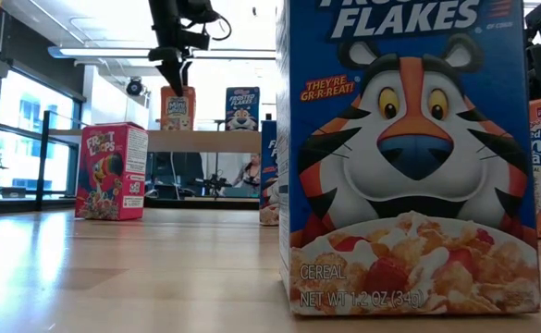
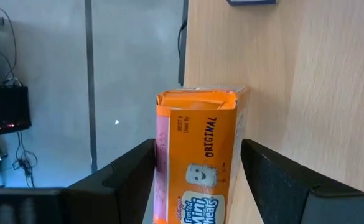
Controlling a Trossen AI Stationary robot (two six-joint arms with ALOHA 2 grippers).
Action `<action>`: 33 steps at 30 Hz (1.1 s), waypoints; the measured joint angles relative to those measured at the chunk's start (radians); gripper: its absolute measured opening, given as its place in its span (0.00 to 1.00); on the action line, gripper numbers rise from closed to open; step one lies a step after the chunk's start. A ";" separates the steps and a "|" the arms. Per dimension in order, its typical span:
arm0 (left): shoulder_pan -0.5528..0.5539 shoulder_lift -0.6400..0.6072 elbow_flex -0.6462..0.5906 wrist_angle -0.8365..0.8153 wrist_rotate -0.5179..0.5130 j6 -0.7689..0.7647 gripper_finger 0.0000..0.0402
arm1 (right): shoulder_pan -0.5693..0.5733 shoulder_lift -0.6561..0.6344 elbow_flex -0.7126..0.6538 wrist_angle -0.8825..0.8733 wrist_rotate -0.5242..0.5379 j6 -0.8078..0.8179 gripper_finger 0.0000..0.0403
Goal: Stack cereal on shelf
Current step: Put the bottom left orange cereal box on the the shelf, then put the bottom right red cereal box on the the shelf
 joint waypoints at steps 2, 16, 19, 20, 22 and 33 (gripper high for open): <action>0.000 0.000 0.003 -0.001 -0.001 0.000 0.57 | 0.000 0.000 0.000 0.000 0.000 0.000 0.62; 0.000 -0.001 0.074 -0.017 -0.005 -0.069 0.57 | 0.000 0.000 0.000 0.000 0.000 0.000 0.62; -0.001 -0.008 0.074 -0.017 -0.004 -0.090 0.57 | 0.000 0.000 0.000 0.000 0.000 0.000 0.62; -0.003 -0.012 0.074 -0.017 -0.003 -0.094 0.57 | 0.000 0.000 0.000 0.000 0.000 0.000 0.62; -0.010 -0.021 0.074 -0.016 0.011 -0.113 0.57 | 0.000 0.000 0.000 0.000 0.000 0.000 0.62; -0.089 -0.081 0.074 -0.015 0.128 -0.229 0.57 | 0.000 0.000 0.000 0.000 0.000 0.000 0.62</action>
